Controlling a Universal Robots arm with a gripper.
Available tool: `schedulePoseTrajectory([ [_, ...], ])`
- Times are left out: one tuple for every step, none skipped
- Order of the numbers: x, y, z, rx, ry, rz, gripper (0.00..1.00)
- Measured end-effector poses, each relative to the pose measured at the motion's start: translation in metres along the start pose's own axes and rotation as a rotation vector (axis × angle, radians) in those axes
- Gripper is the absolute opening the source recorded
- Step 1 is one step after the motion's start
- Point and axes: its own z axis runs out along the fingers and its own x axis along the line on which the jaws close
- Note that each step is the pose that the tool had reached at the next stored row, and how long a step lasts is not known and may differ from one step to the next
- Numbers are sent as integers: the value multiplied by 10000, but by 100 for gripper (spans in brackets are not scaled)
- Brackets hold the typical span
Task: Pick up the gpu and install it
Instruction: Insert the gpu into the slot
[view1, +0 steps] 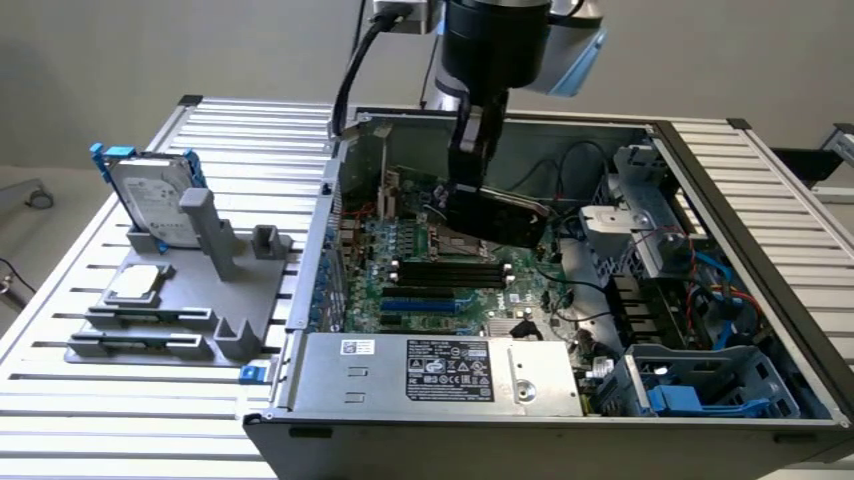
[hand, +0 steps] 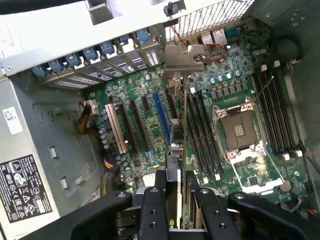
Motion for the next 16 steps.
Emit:
schedulePoseTrajectory([
  [0, 0, 5, 7, -13, -187, 27],
  [-1, 0, 11, 14, -26, -365, 27],
  [-1, 0, 17, 21, -39, -545, 27],
  [-1, 0, 22, 28, -52, -726, 27],
  [-2, 0, 28, 35, -66, -921, 27],
  [-2, 0, 33, 42, -79, -1096, 27],
  [-2, 0, 39, 49, -93, -1274, 27],
  [-3, 0, 45, 55, -108, -1456, 27],
  [-3, 0, 50, 61, -123, -1635, 27],
  [-3, 0, 57, 68, -139, -1820, 27],
  [-4, 0, 63, 74, -155, -2001, 27],
  [-4, 0, 70, 81, -171, -2179, 27],
  [-5, 0, 77, 88, -187, -2360, 27],
  [-5, 0, 85, 96, -205, -2539, 27],
  [-6, 1, 96, 105, -226, -2724, 27],
  [-5, 7, 107, 111, -247, -2846, 27],
])
